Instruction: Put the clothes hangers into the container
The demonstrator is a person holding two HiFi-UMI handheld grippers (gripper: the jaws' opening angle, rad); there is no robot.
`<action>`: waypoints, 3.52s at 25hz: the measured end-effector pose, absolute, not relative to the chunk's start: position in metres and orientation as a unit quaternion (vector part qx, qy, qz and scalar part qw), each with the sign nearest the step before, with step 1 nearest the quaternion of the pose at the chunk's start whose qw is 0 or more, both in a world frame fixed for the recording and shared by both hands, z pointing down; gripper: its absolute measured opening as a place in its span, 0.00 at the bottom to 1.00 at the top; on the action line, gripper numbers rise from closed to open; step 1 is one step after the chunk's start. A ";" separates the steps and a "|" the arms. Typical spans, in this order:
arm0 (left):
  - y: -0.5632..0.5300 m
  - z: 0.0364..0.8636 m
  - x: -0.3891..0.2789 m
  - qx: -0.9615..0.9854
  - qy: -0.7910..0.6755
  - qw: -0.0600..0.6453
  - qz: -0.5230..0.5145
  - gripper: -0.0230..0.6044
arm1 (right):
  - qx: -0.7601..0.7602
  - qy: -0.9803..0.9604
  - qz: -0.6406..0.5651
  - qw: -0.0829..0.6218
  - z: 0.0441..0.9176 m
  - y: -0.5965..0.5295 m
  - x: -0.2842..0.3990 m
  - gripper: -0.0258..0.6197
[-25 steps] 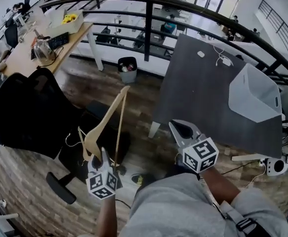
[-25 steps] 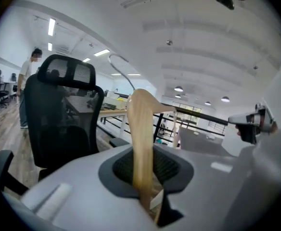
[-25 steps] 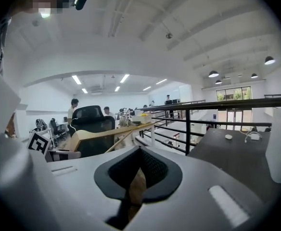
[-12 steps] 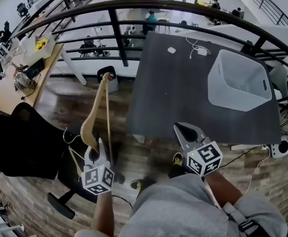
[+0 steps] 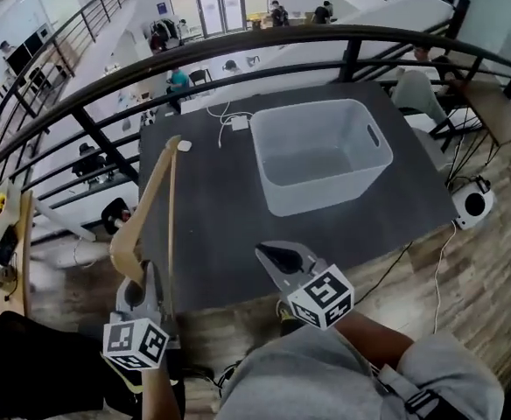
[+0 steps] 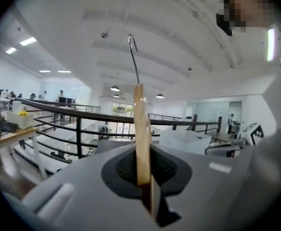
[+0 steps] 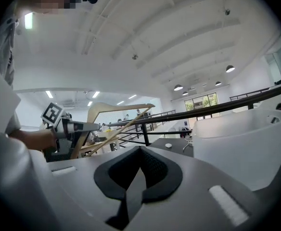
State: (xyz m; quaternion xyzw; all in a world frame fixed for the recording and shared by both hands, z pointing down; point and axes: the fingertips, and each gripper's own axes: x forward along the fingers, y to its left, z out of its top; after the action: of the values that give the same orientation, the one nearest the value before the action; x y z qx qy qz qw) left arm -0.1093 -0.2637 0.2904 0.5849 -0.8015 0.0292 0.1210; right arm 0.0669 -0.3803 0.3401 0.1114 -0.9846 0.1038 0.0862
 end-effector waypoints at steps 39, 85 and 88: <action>-0.726 0.449 0.086 0.671 -0.433 0.260 0.543 0.36 | 0.361 -0.917 0.171 0.007 0.362 -0.529 0.306 0.04; -0.455 0.327 0.050 0.663 -0.740 0.110 0.026 0.06 | 0.361 -0.923 0.127 0.036 0.335 -0.536 0.301 0.04; -0.431 0.326 0.030 0.636 -0.765 0.090 0.038 0.06 | 0.320 -0.939 0.118 0.046 0.333 -0.525 0.268 0.04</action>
State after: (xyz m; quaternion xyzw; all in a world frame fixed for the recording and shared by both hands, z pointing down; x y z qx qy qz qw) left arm 0.0304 -0.4312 0.3260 0.6362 -0.7653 0.0383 0.0897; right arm 0.2677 -0.5252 0.3333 0.3198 -0.9390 0.1183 0.0459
